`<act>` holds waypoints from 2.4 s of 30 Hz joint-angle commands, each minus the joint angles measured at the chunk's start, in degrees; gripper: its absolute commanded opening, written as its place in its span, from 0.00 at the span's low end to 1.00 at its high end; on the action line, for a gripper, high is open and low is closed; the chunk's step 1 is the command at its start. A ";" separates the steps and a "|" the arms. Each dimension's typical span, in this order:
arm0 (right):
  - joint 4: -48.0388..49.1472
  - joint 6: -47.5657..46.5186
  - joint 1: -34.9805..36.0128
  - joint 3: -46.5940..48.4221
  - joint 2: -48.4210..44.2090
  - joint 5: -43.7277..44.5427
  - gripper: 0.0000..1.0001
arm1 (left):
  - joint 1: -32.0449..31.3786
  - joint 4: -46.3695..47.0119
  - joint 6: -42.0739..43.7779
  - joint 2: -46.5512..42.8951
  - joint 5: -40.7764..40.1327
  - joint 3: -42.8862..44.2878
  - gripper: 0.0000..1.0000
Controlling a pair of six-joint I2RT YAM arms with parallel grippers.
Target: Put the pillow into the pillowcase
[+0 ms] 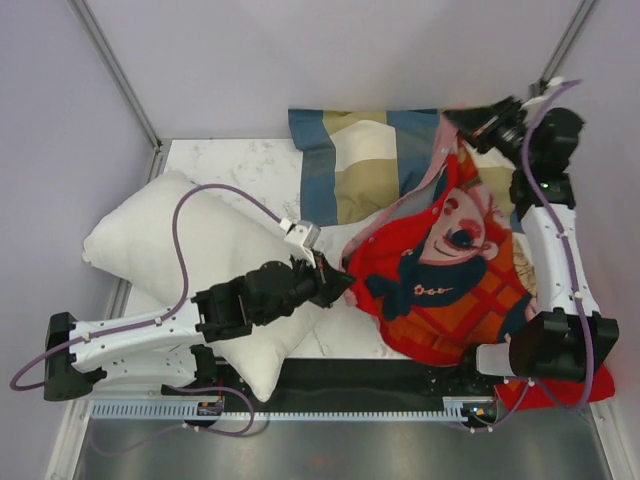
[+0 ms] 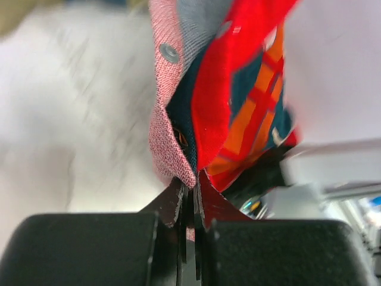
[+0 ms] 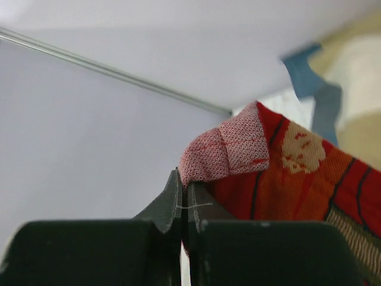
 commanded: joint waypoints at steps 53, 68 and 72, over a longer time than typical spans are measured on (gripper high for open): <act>-19.29 -40.01 40.73 -32.99 -8.95 37.88 0.86 | 27.33 -65.99 2.17 19.00 -15.27 15.05 0.02; -12.62 -39.48 52.51 -33.35 8.54 46.77 0.79 | 38.94 -72.24 11.16 14.16 -12.03 39.33 0.02; -11.03 -38.95 54.88 -31.69 12.41 48.52 0.71 | 38.94 -69.86 12.21 14.16 -10.26 37.05 0.02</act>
